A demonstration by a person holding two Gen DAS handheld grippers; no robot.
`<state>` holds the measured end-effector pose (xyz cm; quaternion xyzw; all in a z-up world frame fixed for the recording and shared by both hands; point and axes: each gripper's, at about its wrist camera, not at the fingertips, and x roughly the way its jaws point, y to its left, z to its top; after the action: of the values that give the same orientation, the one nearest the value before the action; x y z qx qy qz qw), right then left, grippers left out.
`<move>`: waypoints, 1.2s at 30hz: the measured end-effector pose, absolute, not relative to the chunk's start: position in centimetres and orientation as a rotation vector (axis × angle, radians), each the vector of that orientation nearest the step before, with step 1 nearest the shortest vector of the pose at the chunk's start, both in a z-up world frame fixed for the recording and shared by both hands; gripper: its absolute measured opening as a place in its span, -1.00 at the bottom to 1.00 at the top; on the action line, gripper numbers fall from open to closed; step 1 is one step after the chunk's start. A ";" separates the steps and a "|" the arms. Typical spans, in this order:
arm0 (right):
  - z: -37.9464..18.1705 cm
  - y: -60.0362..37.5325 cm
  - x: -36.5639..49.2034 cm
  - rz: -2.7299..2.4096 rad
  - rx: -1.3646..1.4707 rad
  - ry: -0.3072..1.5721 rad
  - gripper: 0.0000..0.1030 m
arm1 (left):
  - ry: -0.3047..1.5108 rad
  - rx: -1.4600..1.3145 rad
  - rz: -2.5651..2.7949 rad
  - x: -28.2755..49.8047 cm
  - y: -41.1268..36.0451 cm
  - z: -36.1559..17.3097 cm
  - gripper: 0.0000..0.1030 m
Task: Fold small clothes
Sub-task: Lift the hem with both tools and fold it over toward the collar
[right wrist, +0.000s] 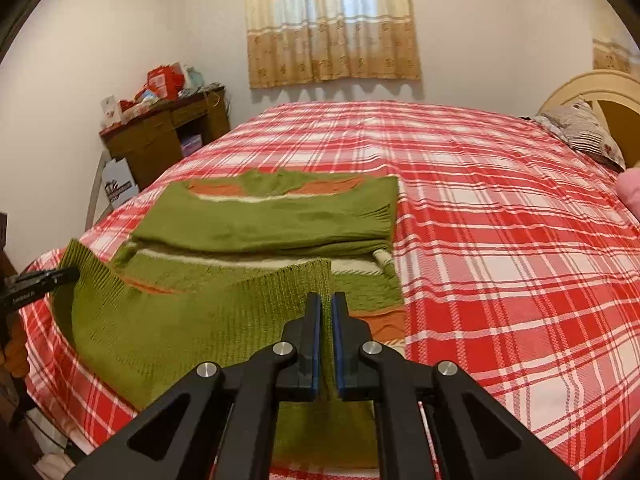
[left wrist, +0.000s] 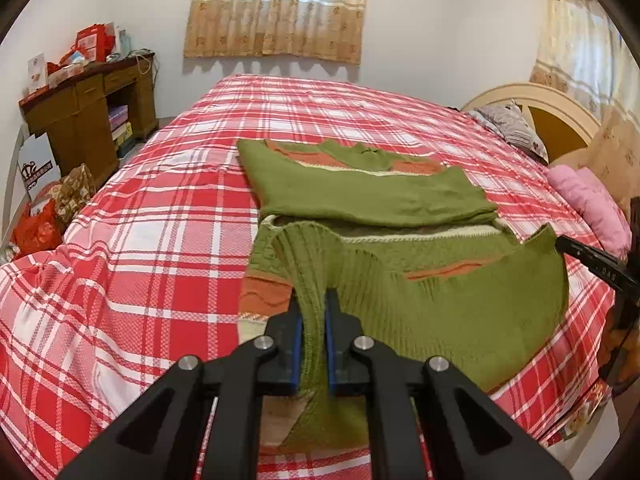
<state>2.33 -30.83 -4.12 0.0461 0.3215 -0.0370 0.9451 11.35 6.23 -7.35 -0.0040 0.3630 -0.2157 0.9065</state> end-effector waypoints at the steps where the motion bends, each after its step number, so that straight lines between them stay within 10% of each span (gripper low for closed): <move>1: -4.0 -31.0 2.4 -0.076 0.099 0.651 -0.90 | 0.752 -0.013 -0.439 11.5 6.3 -7.3 -0.81; 36: -2.8 -35.7 27.3 -0.297 -0.077 0.613 -0.92 | 0.717 -0.092 -0.281 33.1 0.3 -5.0 -0.81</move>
<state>27.32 -35.73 -2.81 -0.0379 0.3005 -0.1458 0.9418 33.14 0.27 -5.03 -0.0446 0.3497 -0.1369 0.9257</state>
